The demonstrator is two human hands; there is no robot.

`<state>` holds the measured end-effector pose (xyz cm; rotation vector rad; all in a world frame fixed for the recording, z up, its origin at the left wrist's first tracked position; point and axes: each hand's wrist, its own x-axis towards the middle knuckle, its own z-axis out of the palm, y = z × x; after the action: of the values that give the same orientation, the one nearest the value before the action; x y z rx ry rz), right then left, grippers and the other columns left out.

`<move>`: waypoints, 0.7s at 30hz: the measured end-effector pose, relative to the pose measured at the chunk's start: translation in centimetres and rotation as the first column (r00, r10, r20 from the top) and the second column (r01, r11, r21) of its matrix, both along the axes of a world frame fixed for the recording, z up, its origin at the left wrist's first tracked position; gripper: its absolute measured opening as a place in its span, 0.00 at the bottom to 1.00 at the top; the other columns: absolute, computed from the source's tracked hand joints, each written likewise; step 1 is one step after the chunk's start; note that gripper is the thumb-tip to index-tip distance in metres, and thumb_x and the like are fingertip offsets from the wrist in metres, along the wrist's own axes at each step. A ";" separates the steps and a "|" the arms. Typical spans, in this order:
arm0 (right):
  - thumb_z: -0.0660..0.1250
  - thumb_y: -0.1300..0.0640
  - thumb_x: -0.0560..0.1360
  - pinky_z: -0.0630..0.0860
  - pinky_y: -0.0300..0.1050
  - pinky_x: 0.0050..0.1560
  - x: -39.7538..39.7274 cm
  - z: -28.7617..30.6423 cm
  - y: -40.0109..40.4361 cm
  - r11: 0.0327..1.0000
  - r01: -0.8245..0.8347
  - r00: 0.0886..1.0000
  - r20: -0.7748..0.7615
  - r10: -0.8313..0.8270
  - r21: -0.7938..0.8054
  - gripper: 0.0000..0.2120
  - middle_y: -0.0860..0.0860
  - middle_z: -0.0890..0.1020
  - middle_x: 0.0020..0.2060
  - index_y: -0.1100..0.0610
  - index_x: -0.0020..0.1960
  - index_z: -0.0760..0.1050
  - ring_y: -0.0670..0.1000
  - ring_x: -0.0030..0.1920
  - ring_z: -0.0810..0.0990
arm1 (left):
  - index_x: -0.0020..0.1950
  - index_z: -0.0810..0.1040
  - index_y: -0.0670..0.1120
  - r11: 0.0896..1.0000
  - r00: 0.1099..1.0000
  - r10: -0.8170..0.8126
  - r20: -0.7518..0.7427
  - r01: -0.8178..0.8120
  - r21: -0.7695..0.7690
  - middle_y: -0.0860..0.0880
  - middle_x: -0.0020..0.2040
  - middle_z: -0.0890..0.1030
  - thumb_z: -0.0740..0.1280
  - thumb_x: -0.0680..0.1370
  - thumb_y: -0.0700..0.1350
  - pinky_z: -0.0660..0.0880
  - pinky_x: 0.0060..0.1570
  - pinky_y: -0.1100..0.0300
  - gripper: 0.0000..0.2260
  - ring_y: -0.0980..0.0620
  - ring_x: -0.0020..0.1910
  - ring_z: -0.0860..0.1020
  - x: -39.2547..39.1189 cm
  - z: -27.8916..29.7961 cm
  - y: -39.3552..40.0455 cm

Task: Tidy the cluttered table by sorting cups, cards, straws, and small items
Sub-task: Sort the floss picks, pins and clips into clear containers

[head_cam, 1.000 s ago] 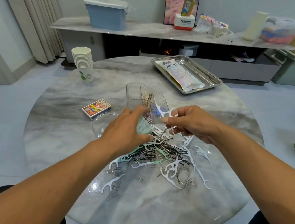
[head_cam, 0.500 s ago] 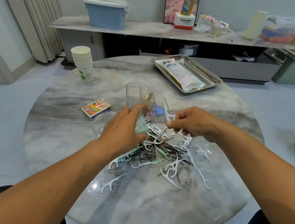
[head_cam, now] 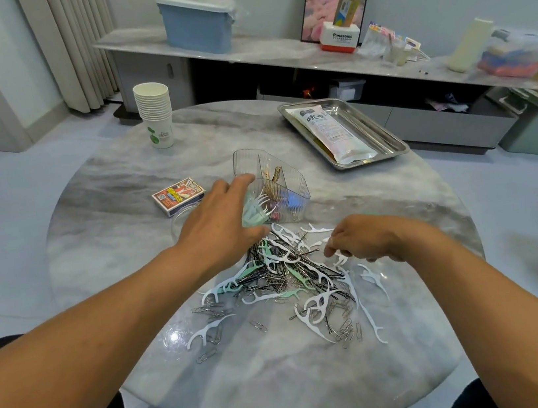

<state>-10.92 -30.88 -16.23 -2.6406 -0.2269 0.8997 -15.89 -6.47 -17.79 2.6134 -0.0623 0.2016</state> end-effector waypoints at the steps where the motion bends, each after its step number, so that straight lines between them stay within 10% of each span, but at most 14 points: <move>1: 0.59 0.56 0.85 0.71 0.45 0.42 0.1 -0.2 -0.1 1.000 -0.006 0.999 0.040 0.005 0.019 0.14 0.50 0.82 0.44 0.57 0.53 0.83 0.50 0.39 0.75 | 0.78 0.56 0.58 1.000 1.000 0.000 -0.002 0.000 0.001 0.50 0.67 0.71 0.75 0.73 0.59 0.73 0.56 0.51 0.40 0.48 0.64 0.72 0.0 0.0 0.0; 5: 0.67 0.55 0.82 0.75 0.44 0.45 0.4 -1.0 0.4 0.994 -0.084 0.979 0.195 0.068 0.074 0.08 0.48 0.85 0.46 0.50 0.54 0.85 0.50 0.43 0.80 | 0.78 0.56 0.59 0.999 0.999 -0.038 -0.037 0.038 -0.011 0.50 0.66 0.71 0.75 0.72 0.60 0.74 0.56 0.51 0.40 0.48 0.63 0.73 -0.2 0.0 0.0; 15: 0.69 0.65 0.77 0.72 0.52 0.63 0.1 -3.2 1.9 0.778 -0.463 0.711 0.346 0.612 -0.423 0.19 0.45 0.74 0.70 0.40 0.53 0.84 0.53 0.67 0.72 | 0.78 0.56 0.61 0.988 0.982 -0.147 -0.123 0.151 0.021 0.52 0.71 0.70 0.74 0.71 0.64 0.74 0.58 0.52 0.41 0.50 0.64 0.74 -0.9 -0.8 -0.5; 21: 0.68 0.54 0.80 0.78 0.48 0.46 -0.1 -2.7 2.4 0.972 -0.129 0.815 0.537 0.217 -0.198 0.03 0.51 0.83 0.50 0.53 0.50 0.79 0.53 0.47 0.81 | 0.79 0.55 0.59 0.992 0.981 -0.120 -0.152 0.124 0.023 0.50 0.73 0.69 0.74 0.72 0.63 0.74 0.62 0.50 0.41 0.48 0.67 0.73 -0.6 -0.9 -0.3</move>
<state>-11.03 -28.46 -18.98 -3.0062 -0.5699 0.1610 -16.52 -6.73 -18.70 2.6379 -0.1741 -0.0399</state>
